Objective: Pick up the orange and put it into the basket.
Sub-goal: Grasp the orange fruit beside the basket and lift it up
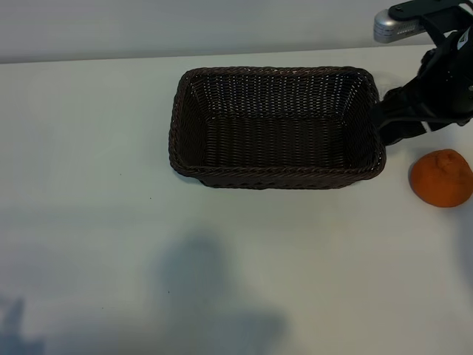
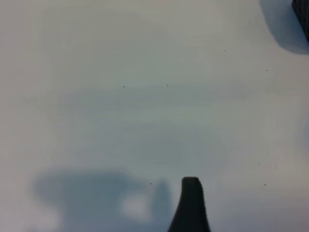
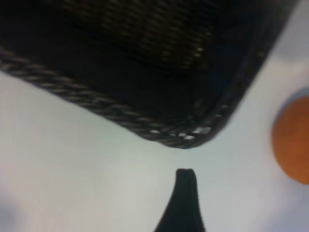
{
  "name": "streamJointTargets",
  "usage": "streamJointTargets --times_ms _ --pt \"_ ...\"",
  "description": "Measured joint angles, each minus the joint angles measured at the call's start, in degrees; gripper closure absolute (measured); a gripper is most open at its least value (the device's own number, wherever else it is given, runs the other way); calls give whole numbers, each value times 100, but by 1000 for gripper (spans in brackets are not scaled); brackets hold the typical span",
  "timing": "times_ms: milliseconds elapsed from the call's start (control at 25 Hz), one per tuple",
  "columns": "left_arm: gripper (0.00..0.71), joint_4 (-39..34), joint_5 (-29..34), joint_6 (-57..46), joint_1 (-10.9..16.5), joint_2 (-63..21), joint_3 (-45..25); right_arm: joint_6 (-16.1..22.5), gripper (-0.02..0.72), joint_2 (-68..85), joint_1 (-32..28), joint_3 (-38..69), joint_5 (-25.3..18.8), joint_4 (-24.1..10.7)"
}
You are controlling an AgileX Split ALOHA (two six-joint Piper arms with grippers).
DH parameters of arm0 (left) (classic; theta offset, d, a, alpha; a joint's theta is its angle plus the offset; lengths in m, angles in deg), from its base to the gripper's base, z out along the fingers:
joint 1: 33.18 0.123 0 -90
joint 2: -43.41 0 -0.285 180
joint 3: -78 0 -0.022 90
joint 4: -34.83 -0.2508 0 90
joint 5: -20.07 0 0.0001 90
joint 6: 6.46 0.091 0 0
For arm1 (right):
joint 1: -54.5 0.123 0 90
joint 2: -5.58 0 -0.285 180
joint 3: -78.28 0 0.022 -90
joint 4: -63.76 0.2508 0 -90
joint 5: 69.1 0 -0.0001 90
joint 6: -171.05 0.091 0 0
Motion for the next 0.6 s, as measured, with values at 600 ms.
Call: streamJointTargets --times_ms 600 --pt "116 0 0 22 0 0 0 637 109 -328 -775 0 -43 -533"
